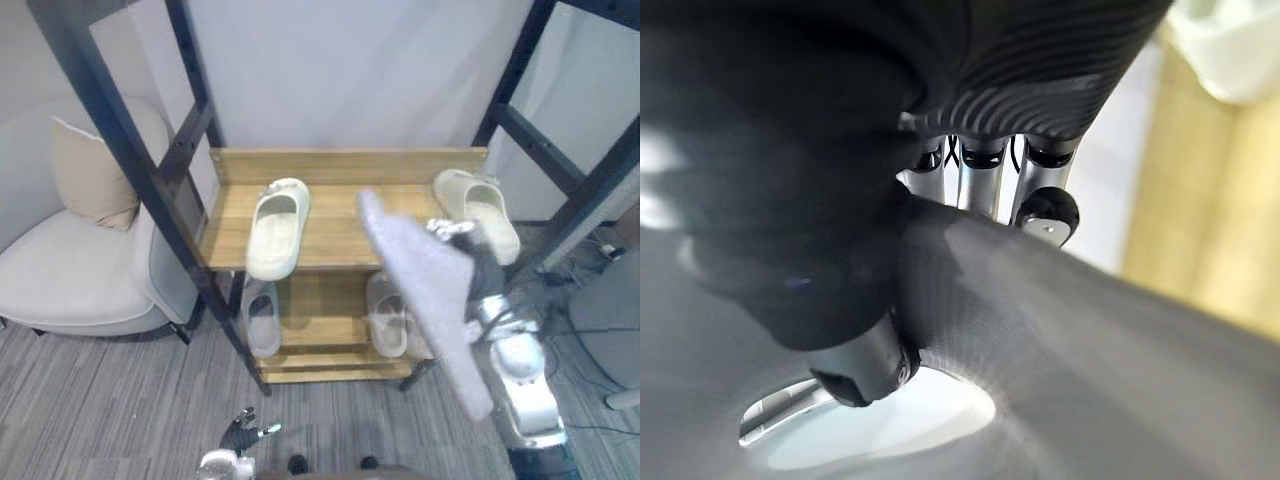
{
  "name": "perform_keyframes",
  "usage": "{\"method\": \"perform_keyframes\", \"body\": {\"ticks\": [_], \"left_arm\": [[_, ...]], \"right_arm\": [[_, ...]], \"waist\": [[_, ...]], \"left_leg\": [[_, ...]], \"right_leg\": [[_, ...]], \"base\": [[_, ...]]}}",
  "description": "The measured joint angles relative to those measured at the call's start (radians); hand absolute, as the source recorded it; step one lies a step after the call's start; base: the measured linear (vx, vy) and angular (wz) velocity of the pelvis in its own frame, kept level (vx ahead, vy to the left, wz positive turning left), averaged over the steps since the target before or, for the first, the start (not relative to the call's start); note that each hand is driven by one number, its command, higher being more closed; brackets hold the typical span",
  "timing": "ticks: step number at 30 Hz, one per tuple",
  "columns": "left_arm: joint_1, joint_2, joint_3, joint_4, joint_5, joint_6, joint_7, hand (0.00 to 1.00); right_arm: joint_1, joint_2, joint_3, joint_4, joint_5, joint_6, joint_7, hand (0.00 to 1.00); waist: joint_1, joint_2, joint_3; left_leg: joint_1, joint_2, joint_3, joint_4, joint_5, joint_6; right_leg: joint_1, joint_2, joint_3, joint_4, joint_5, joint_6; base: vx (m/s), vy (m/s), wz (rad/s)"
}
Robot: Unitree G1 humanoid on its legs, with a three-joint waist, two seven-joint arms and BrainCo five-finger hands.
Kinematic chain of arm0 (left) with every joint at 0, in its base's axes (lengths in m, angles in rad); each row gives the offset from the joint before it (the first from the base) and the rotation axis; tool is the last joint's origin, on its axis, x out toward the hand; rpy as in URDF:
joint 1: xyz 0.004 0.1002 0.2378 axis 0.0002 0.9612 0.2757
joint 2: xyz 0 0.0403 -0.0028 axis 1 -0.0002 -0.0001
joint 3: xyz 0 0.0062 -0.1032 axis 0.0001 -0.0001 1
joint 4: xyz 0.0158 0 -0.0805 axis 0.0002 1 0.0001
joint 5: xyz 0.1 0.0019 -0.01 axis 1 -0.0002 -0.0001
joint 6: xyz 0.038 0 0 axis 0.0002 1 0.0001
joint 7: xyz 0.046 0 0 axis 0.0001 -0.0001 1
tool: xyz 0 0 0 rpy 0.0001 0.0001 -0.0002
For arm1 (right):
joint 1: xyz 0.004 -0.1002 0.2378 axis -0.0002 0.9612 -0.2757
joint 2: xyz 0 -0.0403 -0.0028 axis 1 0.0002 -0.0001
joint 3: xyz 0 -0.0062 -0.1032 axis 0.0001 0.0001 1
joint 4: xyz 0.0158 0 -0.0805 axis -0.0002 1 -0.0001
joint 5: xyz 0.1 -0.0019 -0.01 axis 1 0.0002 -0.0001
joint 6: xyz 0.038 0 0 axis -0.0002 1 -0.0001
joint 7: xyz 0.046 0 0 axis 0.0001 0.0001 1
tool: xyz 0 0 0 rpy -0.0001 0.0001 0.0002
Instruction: Organize the slippers on the shoe rack
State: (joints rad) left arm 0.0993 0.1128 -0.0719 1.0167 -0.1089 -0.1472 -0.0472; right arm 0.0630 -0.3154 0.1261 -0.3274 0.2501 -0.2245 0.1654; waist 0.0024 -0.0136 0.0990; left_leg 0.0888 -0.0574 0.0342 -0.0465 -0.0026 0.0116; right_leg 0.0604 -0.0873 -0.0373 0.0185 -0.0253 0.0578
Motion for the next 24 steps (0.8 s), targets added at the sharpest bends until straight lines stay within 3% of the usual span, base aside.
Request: {"method": "perform_keyframes", "body": {"ticks": [6, 11, 13, 16, 18, 24], "left_arm": [[-0.021, 0.013, -0.036, 0.006, 0.000, -0.010, -0.003, 0.00], [-0.136, 0.012, -0.050, -0.010, -0.013, -0.023, 0.003, 0.00], [-0.181, 0.012, -0.063, -0.016, -0.044, -0.024, 0.005, 0.00], [-0.204, 0.008, -0.066, -0.039, -0.064, -0.034, 0.008, 0.00], [-0.211, 0.012, -0.061, -0.069, -0.090, -0.046, 0.026, 0.00], [-0.280, 0.018, -0.052, -0.084, -0.131, -0.066, 0.054, 0.00]], "right_arm": [[-0.016, -0.013, 0.133, 0.170, 0.027, 0.015, 0.056, 1.00], [-0.198, -0.089, 0.221, 0.274, 0.021, 0.026, 0.047, 1.00], [-0.266, -0.103, 0.234, 0.310, -0.017, 0.033, 0.021, 1.00], [-0.303, -0.124, 0.236, 0.315, -0.048, 0.033, 0.001, 1.00], [-0.340, -0.131, 0.238, 0.329, -0.068, 0.032, -0.027, 1.00], [-0.469, -0.134, 0.237, 0.440, -0.133, 0.029, -0.112, 1.00]], "waist": [[0.014, 0.008, 0.032], [0.036, 0.036, 0.212], [0.038, 0.049, 0.268], [0.050, 0.071, 0.317], [0.056, 0.065, 0.336], [0.067, 0.074, 0.361]], "left_leg": [[-0.052, 0.008, 0.005, 0.124, -0.051, -0.008], [-0.315, 0.019, 0.006, 0.476, -0.159, 0.002], [-0.407, 0.019, -0.014, 0.568, -0.192, -0.003], [-0.465, 0.026, -0.036, 0.593, -0.193, -0.005], [-0.532, 0.021, -0.032, 0.676, -0.202, -0.017], [-0.746, 0.034, -0.056, 0.899, -0.270, -0.033]], "right_leg": [[-0.029, 0.004, 0.005, 0.073, -0.023, -0.008], [-0.283, 0.000, 0.009, 0.425, -0.142, -0.017], [-0.364, -0.004, -0.009, 0.510, -0.181, -0.022], [-0.400, -0.004, -0.041, 0.540, -0.179, -0.028], [-0.459, -0.041, -0.080, 0.655, -0.243, -0.037], [-0.656, -0.045, -0.099, 0.868, -0.318, -0.062]], "base": [[-0.01, -0.005, -0.01], [-0.21, -0.041, 0.06], [-0.30, -0.028, 0.28], [-0.17, -0.011, 0.18], [-0.15, -0.037, 0.12], [-0.11, -0.036, 0.07]]}}
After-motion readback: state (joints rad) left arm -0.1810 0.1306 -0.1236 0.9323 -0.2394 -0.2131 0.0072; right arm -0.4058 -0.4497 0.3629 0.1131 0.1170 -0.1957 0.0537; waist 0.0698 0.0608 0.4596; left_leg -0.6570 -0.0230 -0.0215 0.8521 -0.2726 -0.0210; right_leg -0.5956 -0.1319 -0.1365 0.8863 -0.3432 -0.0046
